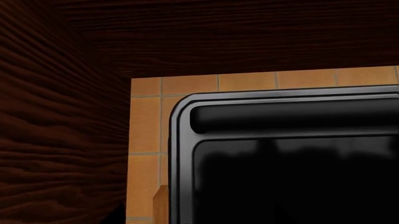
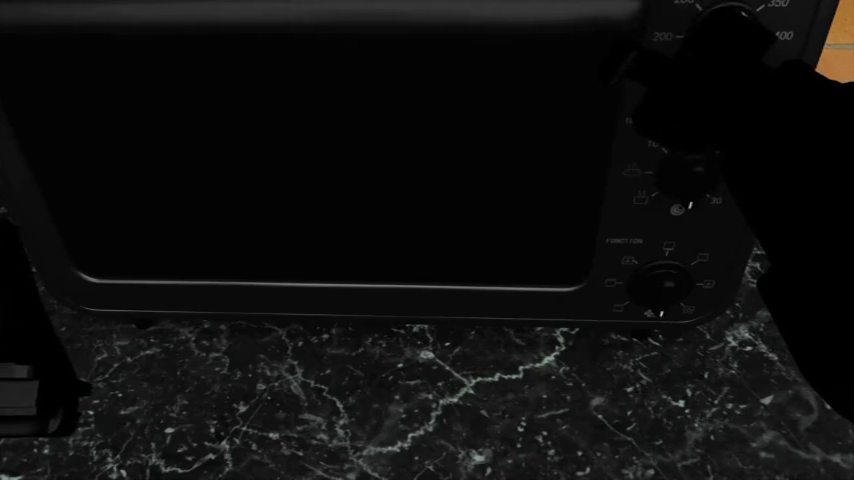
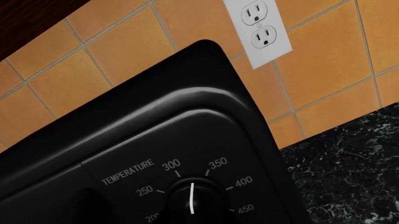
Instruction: Decrease the toaster oven temperature.
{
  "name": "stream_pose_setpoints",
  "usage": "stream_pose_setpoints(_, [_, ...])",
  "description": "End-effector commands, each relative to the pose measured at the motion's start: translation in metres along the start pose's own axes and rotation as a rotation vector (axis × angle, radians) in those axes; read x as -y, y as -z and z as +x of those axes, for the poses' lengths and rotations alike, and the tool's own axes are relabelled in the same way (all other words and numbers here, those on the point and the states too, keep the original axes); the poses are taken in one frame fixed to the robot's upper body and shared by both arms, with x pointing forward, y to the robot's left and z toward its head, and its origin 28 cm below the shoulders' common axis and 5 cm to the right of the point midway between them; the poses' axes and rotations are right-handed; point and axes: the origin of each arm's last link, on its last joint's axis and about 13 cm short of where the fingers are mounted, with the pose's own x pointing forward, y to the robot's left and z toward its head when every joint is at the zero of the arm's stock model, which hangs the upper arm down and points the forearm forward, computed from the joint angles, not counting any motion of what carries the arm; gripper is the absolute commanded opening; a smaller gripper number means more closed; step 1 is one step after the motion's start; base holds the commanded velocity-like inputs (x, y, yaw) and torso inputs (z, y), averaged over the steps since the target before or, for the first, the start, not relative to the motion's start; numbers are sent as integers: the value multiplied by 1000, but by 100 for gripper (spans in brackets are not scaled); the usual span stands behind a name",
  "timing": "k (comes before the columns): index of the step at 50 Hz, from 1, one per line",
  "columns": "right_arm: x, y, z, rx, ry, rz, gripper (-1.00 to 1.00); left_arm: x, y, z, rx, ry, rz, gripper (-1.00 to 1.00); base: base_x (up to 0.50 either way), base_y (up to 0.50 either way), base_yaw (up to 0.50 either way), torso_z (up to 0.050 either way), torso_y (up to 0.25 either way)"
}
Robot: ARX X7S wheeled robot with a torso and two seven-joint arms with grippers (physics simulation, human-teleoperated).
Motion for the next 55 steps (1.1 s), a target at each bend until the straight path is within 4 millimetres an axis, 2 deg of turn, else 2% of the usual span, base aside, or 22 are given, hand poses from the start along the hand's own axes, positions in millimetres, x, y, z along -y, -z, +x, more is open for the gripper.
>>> stream_pose_setpoints(1, [1, 6, 8, -23, -13, -22, -100, 1, 4, 0, -12, 10, 2, 100, 12, 0, 9, 0, 0])
stream_pose_setpoints(11, [-1, 5, 6, -24, -14, -64, -100, 2, 3, -2, -13, 14, 1, 100, 13, 1, 10, 0, 0])
stream_pose_setpoints(34, [-7, 0, 6, -82, 47, -377, -100, 3, 3, 0, -8, 18, -6, 100, 9, 1, 7, 0, 0])
stream_pose_setpoints(55, [-7, 0, 4, -136, 67, -592, -100, 2, 0, -1, -3, 15, 1, 100, 7, 2, 7, 0, 0])
